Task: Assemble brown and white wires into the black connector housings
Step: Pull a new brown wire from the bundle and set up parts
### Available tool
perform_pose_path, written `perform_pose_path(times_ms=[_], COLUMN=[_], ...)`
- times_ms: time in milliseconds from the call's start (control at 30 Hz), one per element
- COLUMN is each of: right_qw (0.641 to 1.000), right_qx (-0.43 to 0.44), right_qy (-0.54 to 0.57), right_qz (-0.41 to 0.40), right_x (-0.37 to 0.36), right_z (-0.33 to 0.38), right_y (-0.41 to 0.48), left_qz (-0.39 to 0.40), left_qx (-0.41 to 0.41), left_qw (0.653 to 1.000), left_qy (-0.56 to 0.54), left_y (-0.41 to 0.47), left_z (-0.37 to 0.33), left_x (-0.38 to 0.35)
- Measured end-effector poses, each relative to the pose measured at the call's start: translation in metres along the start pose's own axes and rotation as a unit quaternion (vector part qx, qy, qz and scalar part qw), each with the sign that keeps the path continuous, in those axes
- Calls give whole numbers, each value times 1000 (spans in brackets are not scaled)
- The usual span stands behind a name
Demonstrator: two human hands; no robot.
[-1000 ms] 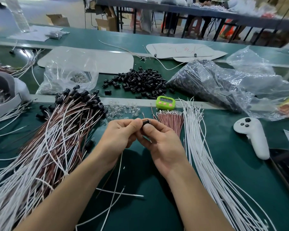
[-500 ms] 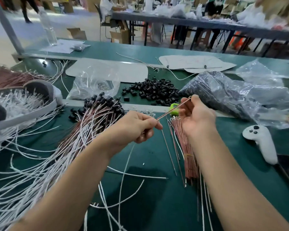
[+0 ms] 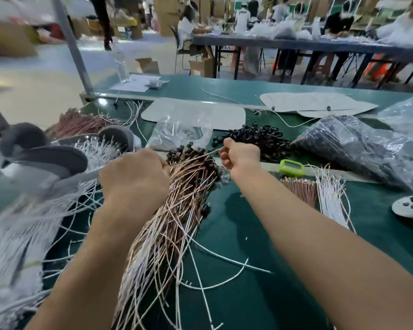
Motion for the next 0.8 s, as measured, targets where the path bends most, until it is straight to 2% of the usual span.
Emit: perform_pose_path(times_ms=[100,200,300,367,433,533,600,667,800], right_qw=[990,943,910,901,912,897,858,800,689], right_qx=[46,140,208,227,219,249,261,253,187], right_qy=[-135,-301,-359,-369,-346,-363,-443,-543,-695], right_qz=[8,-31,-30,5,43,26,-8,-28,-84], right_x=[-28,-40,-42,-39,-29,3,32,61,116], right_z=[-8,-14,-10,-7,-6,-7,-12,-20,-28], right_y=[-1,-1,-2,-3,-4,-8,-10,-14,-20], left_qz=[-25,-11,33,57,47,-8,-27,-29,20], left_qx=[30,53,93,113,110,77,44,15,-40], left_qw=[999,999,995,992,993,995,995,993,987], left_qy=[33,-7,15,16,-10,-59,-89,-114,-156], left_y=[-2,-8,-11,-12,-13,-13,-12,-12,-17], left_z=[27,49,63,67,62,42,24,2,-48], left_x=[-7,-25,-43,-50,-53,-52,-53,-57,-77])
Point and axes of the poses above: each hand's wrist, its own y-axis towards the middle knuckle, its own x-axis out of the back of the hand, z = x × y, the point moved 2 cm from there along y, towards the middle knuckle, and after that the axes turned 14 degrees about -y, right-handed, at the moved point
